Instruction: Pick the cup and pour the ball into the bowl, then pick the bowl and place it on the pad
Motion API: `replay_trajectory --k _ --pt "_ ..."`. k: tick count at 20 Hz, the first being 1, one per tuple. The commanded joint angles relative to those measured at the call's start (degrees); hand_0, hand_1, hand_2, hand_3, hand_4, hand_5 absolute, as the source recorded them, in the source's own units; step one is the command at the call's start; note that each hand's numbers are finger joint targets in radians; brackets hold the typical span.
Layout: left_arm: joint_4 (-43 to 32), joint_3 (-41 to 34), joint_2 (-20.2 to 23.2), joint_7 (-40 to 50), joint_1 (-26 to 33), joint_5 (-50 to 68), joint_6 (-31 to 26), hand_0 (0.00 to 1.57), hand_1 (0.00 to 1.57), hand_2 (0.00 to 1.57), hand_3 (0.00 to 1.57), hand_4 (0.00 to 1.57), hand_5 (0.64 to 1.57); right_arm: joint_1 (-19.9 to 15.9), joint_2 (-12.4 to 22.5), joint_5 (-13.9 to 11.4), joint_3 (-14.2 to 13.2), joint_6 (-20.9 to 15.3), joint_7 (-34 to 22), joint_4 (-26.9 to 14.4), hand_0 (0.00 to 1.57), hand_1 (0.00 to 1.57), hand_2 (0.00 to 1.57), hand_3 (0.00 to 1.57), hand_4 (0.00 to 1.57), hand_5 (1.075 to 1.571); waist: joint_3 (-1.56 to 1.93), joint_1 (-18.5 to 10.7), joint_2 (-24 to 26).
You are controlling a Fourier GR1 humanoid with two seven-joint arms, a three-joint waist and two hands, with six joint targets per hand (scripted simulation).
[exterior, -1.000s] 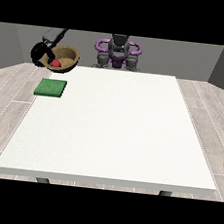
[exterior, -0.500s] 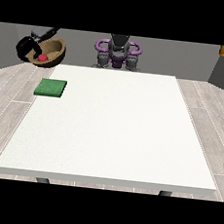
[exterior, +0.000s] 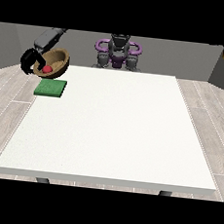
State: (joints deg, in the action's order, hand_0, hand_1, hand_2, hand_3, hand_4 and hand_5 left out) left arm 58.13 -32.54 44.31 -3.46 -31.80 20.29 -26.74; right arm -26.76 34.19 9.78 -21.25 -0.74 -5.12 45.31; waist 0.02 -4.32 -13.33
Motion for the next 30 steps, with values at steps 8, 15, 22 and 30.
replay_trajectory --k 8,15,22,30 --pt "4.4 1.1 0.4 4.9 0.4 2.6 1.1 0.00 0.00 0.00 0.00 1.19 1.561 -2.7 4.6 1.8 -5.0 0.3 2.3 -11.7 1.57 1.57 1.57 1.16 0.19 1.557 0.07 -0.7 0.3" --pt "0.2 -0.5 3.0 0.9 1.0 2.3 0.0 0.00 0.00 0.00 0.00 1.19 1.562 -4.8 2.4 1.3 -4.9 -5.4 4.4 -11.1 1.49 1.49 1.40 0.80 0.00 1.544 0.01 0.2 -1.0" --pt "-4.0 -2.1 6.3 -2.0 -1.4 2.9 -1.1 0.00 0.00 0.00 0.00 1.19 1.565 -9.5 -2.8 2.6 -4.8 -8.9 7.3 -10.3 1.43 1.43 1.38 0.67 0.00 1.534 0.00 -0.2 -5.3" --pt "-3.1 -1.3 6.7 -2.5 -0.5 3.5 -3.0 0.00 0.00 0.00 0.00 1.21 1.568 -10.5 1.7 -1.8 -0.3 -4.8 4.9 -13.0 0.00 0.00 0.00 0.00 0.00 1.435 0.01 -1.9 -4.5"
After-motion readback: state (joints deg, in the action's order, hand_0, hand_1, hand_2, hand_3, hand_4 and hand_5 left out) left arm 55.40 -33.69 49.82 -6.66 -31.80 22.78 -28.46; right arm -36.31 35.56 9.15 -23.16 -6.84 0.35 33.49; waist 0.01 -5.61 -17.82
